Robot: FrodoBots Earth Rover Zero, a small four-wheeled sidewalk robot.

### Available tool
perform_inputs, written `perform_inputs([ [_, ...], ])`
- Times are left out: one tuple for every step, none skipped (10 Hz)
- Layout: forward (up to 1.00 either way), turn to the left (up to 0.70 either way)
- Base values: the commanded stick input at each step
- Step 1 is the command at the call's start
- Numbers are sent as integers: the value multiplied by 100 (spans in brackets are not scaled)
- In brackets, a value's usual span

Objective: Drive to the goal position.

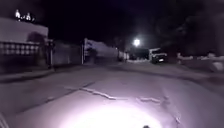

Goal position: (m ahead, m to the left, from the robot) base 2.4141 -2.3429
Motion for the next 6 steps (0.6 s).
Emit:
perform_inputs([
  [70,0],
  [70,0],
  [70,0],
  [70,0],
  [70,0],
  [70,0],
])
